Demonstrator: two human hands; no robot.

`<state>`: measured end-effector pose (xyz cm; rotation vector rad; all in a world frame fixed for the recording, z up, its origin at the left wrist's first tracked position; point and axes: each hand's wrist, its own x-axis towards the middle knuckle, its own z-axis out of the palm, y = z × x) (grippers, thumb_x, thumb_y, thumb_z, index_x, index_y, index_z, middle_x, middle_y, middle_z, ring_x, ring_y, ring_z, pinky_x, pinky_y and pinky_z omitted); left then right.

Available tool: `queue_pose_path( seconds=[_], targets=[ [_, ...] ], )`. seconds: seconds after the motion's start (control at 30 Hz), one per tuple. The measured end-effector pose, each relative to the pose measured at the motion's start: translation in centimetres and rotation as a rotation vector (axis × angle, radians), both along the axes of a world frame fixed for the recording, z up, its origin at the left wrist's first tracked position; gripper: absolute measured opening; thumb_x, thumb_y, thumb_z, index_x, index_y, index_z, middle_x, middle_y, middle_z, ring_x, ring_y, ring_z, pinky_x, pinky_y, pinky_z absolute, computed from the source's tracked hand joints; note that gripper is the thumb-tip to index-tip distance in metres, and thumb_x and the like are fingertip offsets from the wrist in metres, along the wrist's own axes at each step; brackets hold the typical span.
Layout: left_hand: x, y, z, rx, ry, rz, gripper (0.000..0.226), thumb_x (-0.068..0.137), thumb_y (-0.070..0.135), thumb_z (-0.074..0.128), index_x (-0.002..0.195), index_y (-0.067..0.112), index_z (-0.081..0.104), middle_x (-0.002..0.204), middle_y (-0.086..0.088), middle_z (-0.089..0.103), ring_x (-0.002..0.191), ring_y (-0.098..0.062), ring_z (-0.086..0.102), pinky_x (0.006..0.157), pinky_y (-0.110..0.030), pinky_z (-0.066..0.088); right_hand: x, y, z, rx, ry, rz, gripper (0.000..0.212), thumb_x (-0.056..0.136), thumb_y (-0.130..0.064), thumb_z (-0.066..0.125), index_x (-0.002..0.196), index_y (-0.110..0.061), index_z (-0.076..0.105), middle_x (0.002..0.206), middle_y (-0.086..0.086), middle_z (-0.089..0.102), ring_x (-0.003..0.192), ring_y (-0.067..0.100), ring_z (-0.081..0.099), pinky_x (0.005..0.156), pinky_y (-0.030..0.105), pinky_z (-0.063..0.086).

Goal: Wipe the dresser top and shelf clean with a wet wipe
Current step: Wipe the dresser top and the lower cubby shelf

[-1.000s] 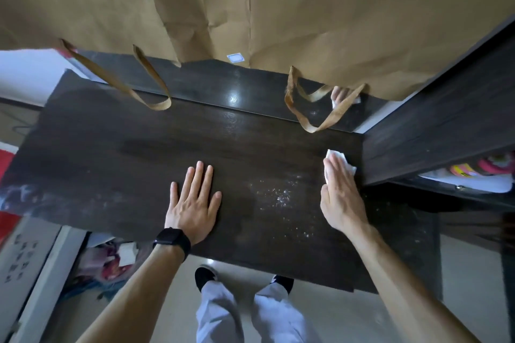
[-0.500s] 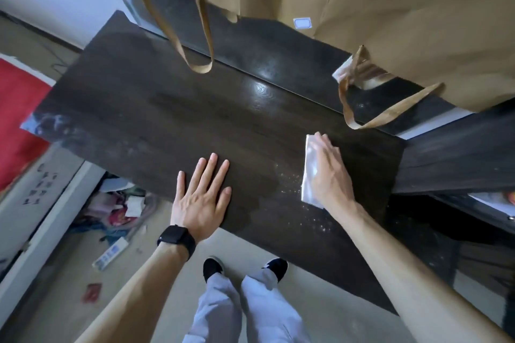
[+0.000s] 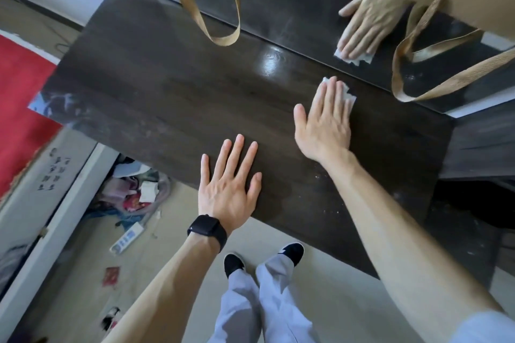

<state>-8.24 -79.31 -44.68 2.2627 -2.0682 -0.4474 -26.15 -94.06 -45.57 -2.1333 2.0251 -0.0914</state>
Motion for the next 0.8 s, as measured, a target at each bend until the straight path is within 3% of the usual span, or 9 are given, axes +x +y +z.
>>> queue_pose_path(
  seconds=[0.17, 0.27, 0.43, 0.5, 0.57, 0.67, 0.8],
  targets=[
    [0.5, 0.0, 0.1, 0.048, 0.022, -0.026, 0.058, 0.103, 0.050, 0.018, 0.156, 0.036, -0.001, 0.163, 0.011, -0.010, 0.150, -0.009, -0.015, 0.121, -0.048, -0.007, 5.1, 6.9, 0.6, -0.002, 0.004, 0.042, 0.072, 0.103, -0.047, 0.017, 0.156, -0.001, 0.002, 0.166, 0.016, -0.001, 0.153, 0.027, -0.004, 0.125, 0.045, 0.004],
    [1.0, -0.1, 0.5, 0.105, 0.042, -0.077, 0.059, 0.103, 0.048, 0.012, 0.156, 0.030, -0.006, 0.161, 0.012, -0.019, 0.147, -0.008, -0.022, 0.122, -0.047, -0.007, 3.6, 11.5, 1.1, -0.002, 0.032, 0.053, 0.070, 0.104, -0.045, 0.019, 0.156, -0.002, 0.002, 0.166, 0.015, 0.000, 0.154, 0.026, -0.004, 0.125, 0.045, 0.007],
    [0.9, -0.1, 1.3, 0.134, 0.039, -0.083, 0.060, 0.103, 0.048, 0.012, 0.156, 0.030, -0.010, 0.160, 0.011, -0.023, 0.147, -0.010, -0.024, 0.120, -0.047, -0.009, -5.2, 13.4, 0.9, -0.021, 0.086, -0.328, 0.070, 0.102, -0.042, 0.027, 0.154, 0.004, 0.015, 0.162, 0.023, 0.016, 0.151, 0.035, 0.016, 0.117, 0.056, 0.025],
    [0.7, -0.4, 1.3, 0.142, 0.047, -0.069, 0.059, 0.103, 0.047, 0.012, 0.154, 0.030, -0.013, 0.160, 0.011, -0.024, 0.146, -0.009, -0.025, 0.120, -0.047, -0.011, -4.3, 11.7, 0.9, -0.028, 0.039, -0.448, 0.071, 0.101, -0.042, 0.027, 0.153, 0.006, 0.018, 0.161, 0.025, 0.018, 0.151, 0.035, 0.017, 0.117, 0.059, 0.024],
    [0.9, -0.5, 1.3, 0.151, 0.046, -0.093, 0.058, 0.103, 0.046, 0.009, 0.152, 0.030, -0.019, 0.159, 0.011, -0.028, 0.145, -0.009, -0.028, 0.119, -0.046, -0.013, -0.5, 10.7, 1.1, -0.064, 0.005, -0.373, 0.070, 0.102, -0.042, 0.026, 0.154, 0.003, 0.016, 0.162, 0.021, 0.016, 0.152, 0.031, 0.013, 0.121, 0.055, 0.016],
    [2.8, 0.0, 1.2, 0.152, 0.033, -0.161, 0.057, 0.102, 0.045, 0.003, 0.152, 0.030, -0.020, 0.158, 0.011, -0.030, 0.144, -0.009, -0.030, 0.121, -0.044, -0.011, 6.1, 12.3, 0.8, -0.068, -0.040, -0.069, 0.068, 0.103, -0.043, 0.022, 0.156, -0.002, 0.010, 0.165, 0.014, 0.006, 0.154, 0.025, 0.001, 0.124, 0.048, 0.008],
    [5.1, 0.8, 1.2, 0.177, -0.009, -0.159, 0.058, 0.102, 0.047, 0.005, 0.153, 0.032, -0.017, 0.157, 0.012, -0.031, 0.144, -0.007, -0.028, 0.121, -0.045, -0.008, 5.4, 18.7, 0.8, -0.022, -0.009, 0.074, 0.064, 0.105, -0.041, 0.021, 0.157, -0.006, 0.009, 0.166, 0.010, 0.005, 0.154, 0.022, -0.001, 0.123, 0.048, 0.013]
  ],
)
